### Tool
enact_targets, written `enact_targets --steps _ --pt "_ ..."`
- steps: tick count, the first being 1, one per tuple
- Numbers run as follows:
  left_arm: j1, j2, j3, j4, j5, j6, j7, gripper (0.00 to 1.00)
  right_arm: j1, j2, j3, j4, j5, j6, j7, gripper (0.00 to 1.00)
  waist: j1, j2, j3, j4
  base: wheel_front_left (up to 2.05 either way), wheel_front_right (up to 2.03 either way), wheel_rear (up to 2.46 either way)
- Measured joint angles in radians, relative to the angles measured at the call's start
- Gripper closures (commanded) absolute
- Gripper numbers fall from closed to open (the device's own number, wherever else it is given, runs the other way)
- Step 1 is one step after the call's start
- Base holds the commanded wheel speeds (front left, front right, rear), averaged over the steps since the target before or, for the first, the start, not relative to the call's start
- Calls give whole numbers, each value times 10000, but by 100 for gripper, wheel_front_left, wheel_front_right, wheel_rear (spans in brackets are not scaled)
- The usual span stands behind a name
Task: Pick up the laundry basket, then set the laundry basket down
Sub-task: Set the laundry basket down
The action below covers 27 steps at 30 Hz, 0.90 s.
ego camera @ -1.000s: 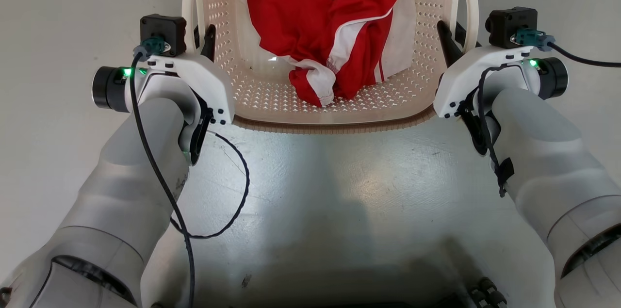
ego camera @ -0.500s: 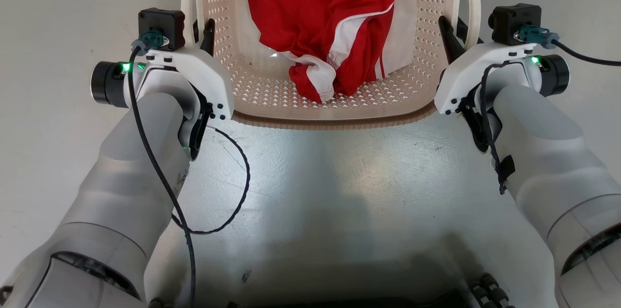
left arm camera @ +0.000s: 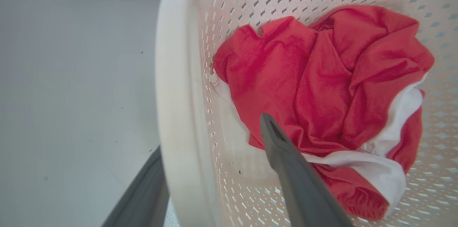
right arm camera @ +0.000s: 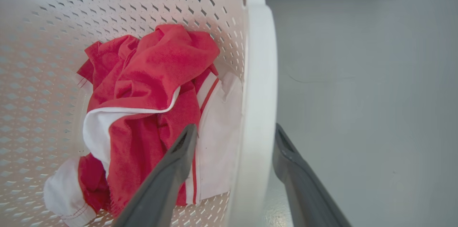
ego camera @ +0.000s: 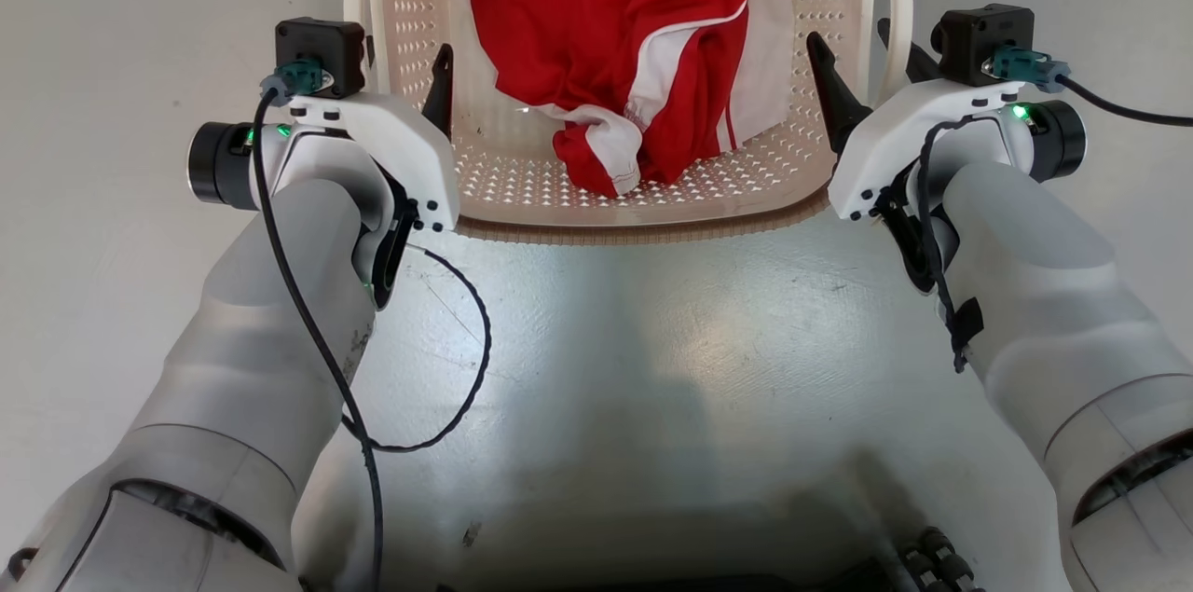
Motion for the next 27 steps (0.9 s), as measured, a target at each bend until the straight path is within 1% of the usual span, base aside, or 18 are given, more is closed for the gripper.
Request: enact_targets --steps 9,14,21,27 --pt "14 69 61 407 94 88 0 0 72 63 -407 -10 -263 0 -2 0 0 0 -385 -172 0 0 0" --pt "62 65 0 656 94 174 17 0 319 84 -535 -320 -345 0 -2 0 0 0 -658 -240 0 0 0" --pt "200 107 -8 782 92 360 25 0 508 100 -859 -604 -667 0 -2 0 -1 0 -1145 -287 0 0 0" --pt "488 186 13 846 75 366 23 0 848 104 -1292 -650 -1030 0 -2 0 0 0 -1649 -317 0 0 0"
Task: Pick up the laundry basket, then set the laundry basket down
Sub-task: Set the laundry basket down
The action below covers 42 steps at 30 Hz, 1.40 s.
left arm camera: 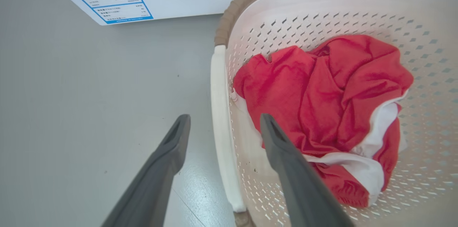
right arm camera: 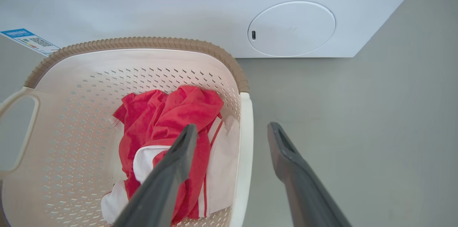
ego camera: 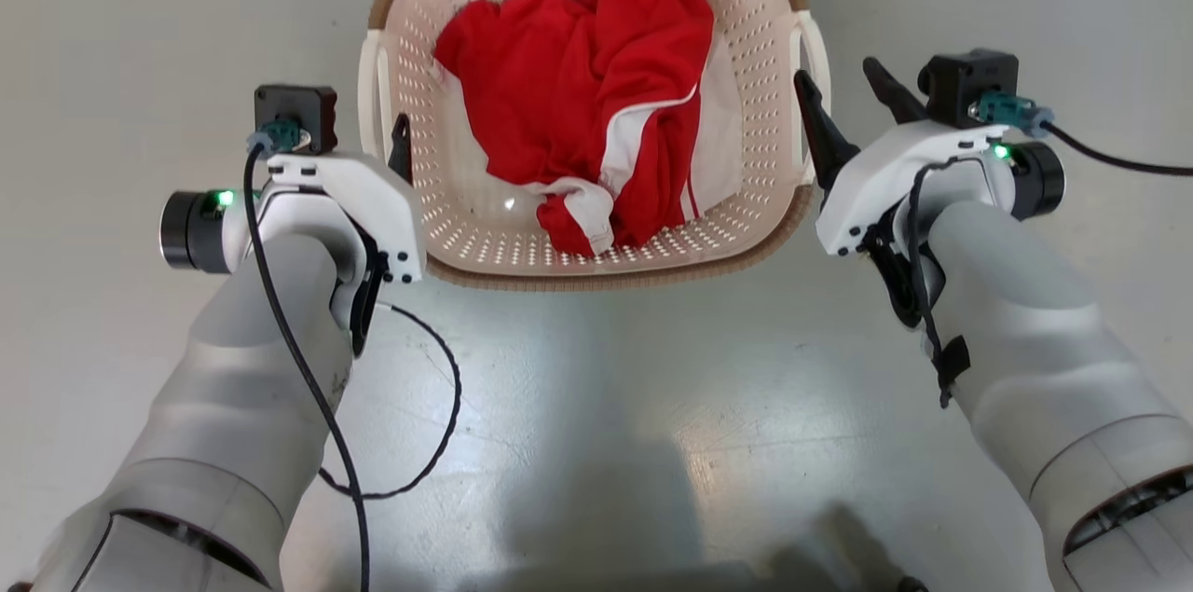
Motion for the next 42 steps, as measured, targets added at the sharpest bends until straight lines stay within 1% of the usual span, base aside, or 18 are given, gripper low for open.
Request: enact_targets --steps 7,12,13,22,24,25,27,37,42 --pt "401 33 140 -21 -77 -2 -10 0 440 8 -487 -130 -495 0 0 0 0 0 -767 -20 0 0 0" --pt "899 58 351 -433 -84 63 -10 0 851 13 -855 -109 -984 0 0 0 -1 0 -1455 -10 0 0 0" --pt "899 58 351 -433 -84 63 -10 0 851 13 -855 -109 -984 0 0 0 -1 0 -1455 -10 0 0 0" --pt "2055 180 861 -1287 -13 104 -10 0 1718 17 -1647 -255 -1831 0 0 0 0 0 -2913 56 0 0 0" --pt "2373 272 1020 -1557 36 105 -10 0 1931 4 -1827 -437 -2048 0 0 0 0 0 -3264 73 0 0 0" --pt "2725 364 1260 -1856 113 119 -10 0 2170 -29 -2046 -677 -2339 0 0 0 0 0 -3615 86 0 0 0" --pt "3090 403 1524 -2242 157 117 -10 0 2441 -75 -2293 -976 -2546 0 0 0 0 0 -3958 99 0 0 0" --pt "4697 393 2775 -3804 890 52 -10 0 3909 -272 -3553 -2543 -3597 0 0 0 0 0 -5449 202 0 0 0" --pt "5426 349 3423 -4341 1289 -71 -10 0 4534 -314 -3933 -3177 -3985 0 0 0 0 0 -6038 231 0 0 0"
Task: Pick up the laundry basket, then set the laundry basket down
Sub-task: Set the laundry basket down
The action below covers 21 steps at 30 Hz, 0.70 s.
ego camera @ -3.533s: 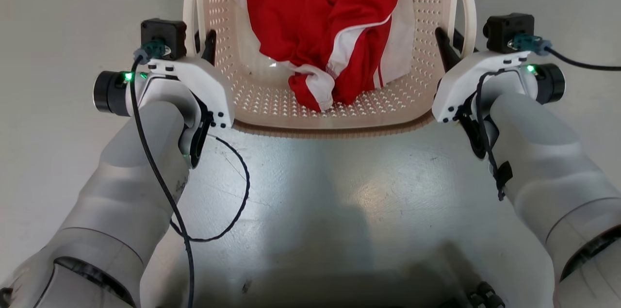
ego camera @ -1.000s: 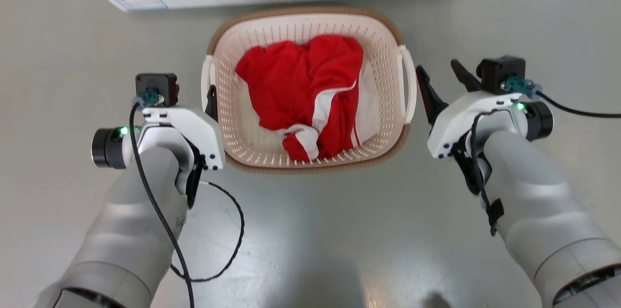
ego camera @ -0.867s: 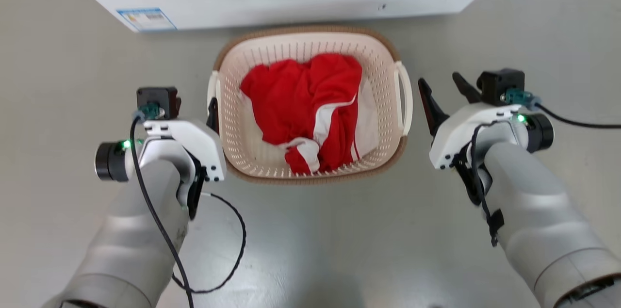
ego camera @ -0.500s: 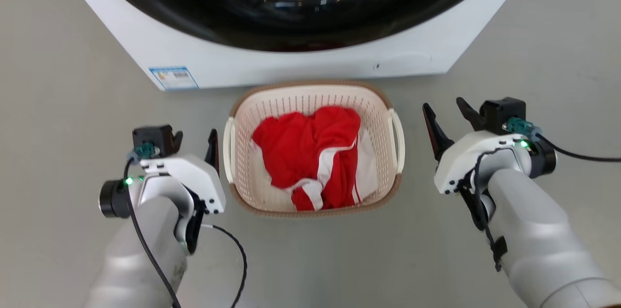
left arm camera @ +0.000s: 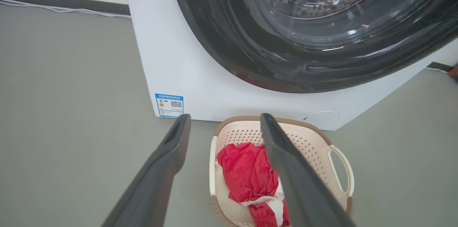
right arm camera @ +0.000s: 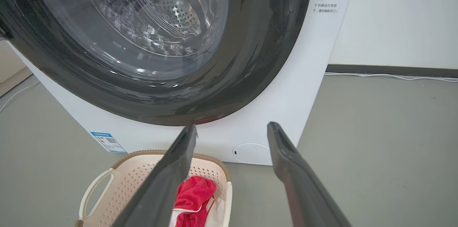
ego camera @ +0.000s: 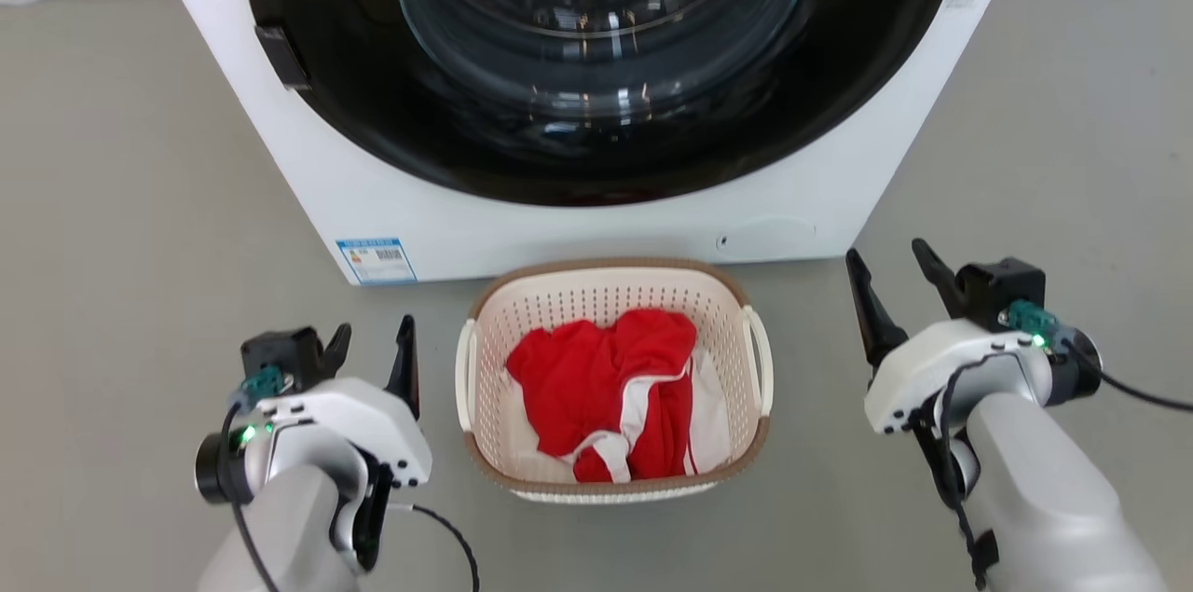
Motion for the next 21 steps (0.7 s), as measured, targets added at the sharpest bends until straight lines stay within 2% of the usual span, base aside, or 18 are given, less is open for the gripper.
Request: enact_targets --steps 21 --pt "2952 -343 2491 -2243 1360 -487 0 0 2987 -192 -487 -2851 -318 0 0 0 -1 0 -1778 68 0 0 0"
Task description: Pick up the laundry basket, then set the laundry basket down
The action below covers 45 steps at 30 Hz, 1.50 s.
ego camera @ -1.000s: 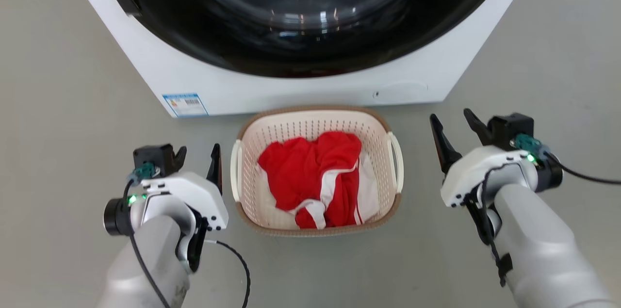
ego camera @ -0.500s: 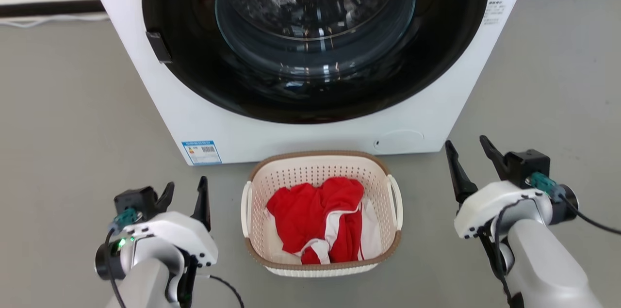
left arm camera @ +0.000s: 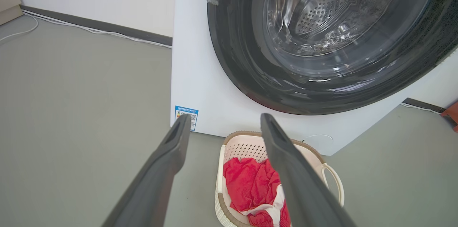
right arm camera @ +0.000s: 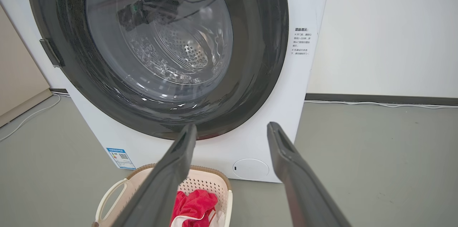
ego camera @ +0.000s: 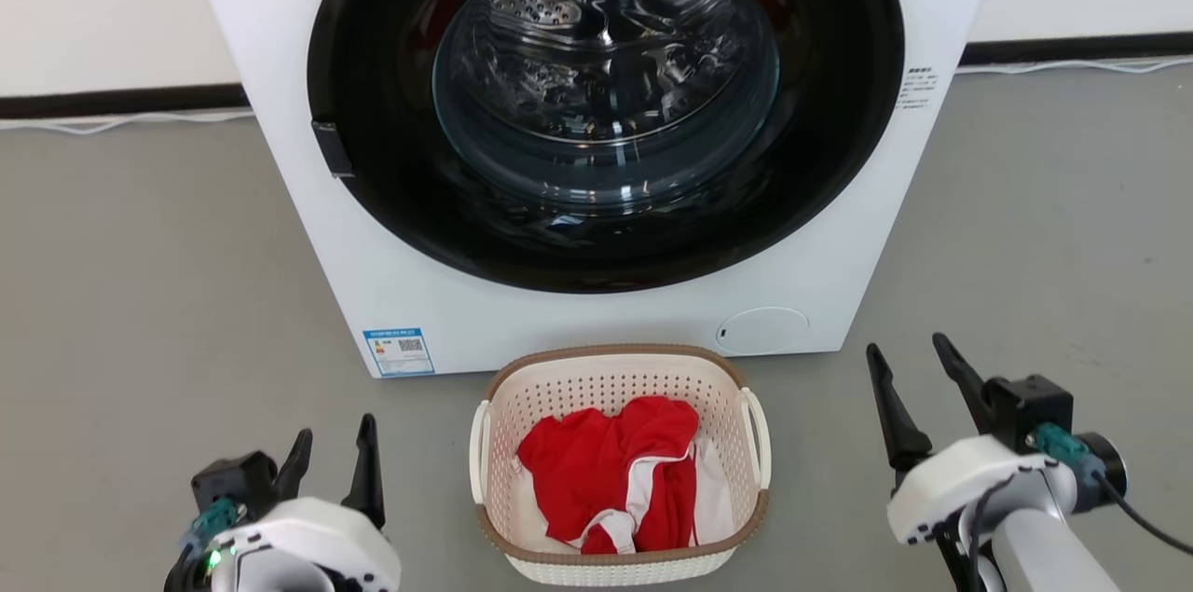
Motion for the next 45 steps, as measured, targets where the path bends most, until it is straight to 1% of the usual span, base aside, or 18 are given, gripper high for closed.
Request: enact_targets --steps 7,11,17,24,30,31,36,39,45 --pt "660 -123 533 -627 332 -167 0 0 879 -6 -192 -838 -59 0 0 0 0 0 -239 -117 0 0 0" --pt "1012 -255 817 -926 489 -176 0 0 1324 19 -334 -1425 -267 0 0 0 0 0 -304 -192 0 0 0" --pt "1428 -316 1106 -1256 719 -265 0 0 1957 117 -587 -1964 -464 0 0 0 0 0 -353 -248 0 0 0" --pt "1804 -424 1312 -1501 838 -263 0 0 2358 249 -849 -2167 -556 0 0 0 0 0 -394 -286 0 0 0" --pt "1989 -529 1429 -1753 1095 -207 0 0 2377 322 -974 -2249 -589 0 0 0 0 0 -447 -273 0 0 0" --pt "1993 -550 1444 -1722 1124 -165 0 100 2381 330 -974 -2192 -587 -6 4 100 0 0 -452 -273 0 0 0" --pt "2314 -681 1442 -1212 1062 -163 59 100 2751 476 -949 -1682 -499 -10 61 100 0 0 -452 -270 0 0 0" --pt "2358 -681 1453 -1189 917 -165 127 100 2765 487 -978 -1655 -305 -10 151 100 0 0 -449 -260 0 0 0" --pt "2357 -677 1459 -1289 307 -174 322 100 2743 489 -1035 -1716 433 -12 267 100 3 0 -446 -231 0 0 0"
